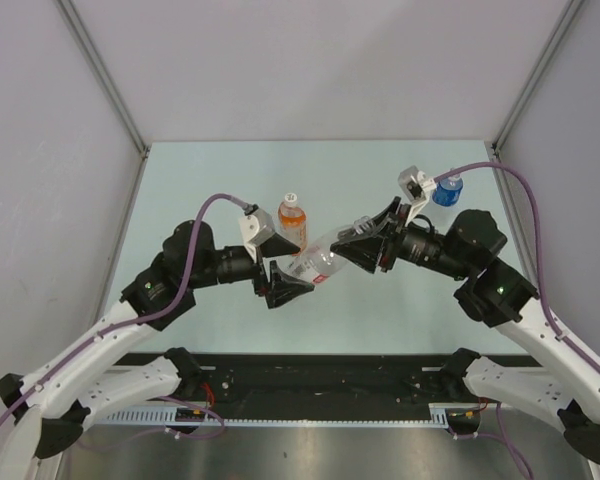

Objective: Unscrew the bottle caps

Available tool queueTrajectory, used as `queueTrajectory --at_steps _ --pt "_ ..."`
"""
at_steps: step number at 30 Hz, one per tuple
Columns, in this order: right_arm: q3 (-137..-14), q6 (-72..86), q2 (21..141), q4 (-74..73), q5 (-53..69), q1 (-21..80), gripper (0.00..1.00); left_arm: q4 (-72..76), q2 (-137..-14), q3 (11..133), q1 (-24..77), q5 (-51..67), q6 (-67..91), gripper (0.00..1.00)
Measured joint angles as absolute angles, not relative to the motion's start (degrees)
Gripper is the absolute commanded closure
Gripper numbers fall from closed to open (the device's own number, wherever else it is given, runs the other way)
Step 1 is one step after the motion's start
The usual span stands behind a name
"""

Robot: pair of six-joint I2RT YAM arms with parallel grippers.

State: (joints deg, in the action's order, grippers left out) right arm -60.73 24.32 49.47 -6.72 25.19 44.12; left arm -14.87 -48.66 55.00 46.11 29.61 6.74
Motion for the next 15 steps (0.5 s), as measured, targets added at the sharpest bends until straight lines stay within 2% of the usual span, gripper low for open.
queueTrajectory --at_steps 1,8,15 --pt "-60.9 24.3 49.0 -7.1 24.1 43.8 0.71 -15.6 -48.1 55.2 46.1 28.2 6.1 0.0" --pt "-65.0 21.2 47.9 -11.7 14.1 41.2 0.71 -19.3 -41.6 55.7 46.1 16.0 3.1 0.0" --pt "-67.6 17.9 51.4 -17.4 -4.3 40.0 0.72 -22.6 -35.6 56.5 46.0 -0.8 2.6 0.01"
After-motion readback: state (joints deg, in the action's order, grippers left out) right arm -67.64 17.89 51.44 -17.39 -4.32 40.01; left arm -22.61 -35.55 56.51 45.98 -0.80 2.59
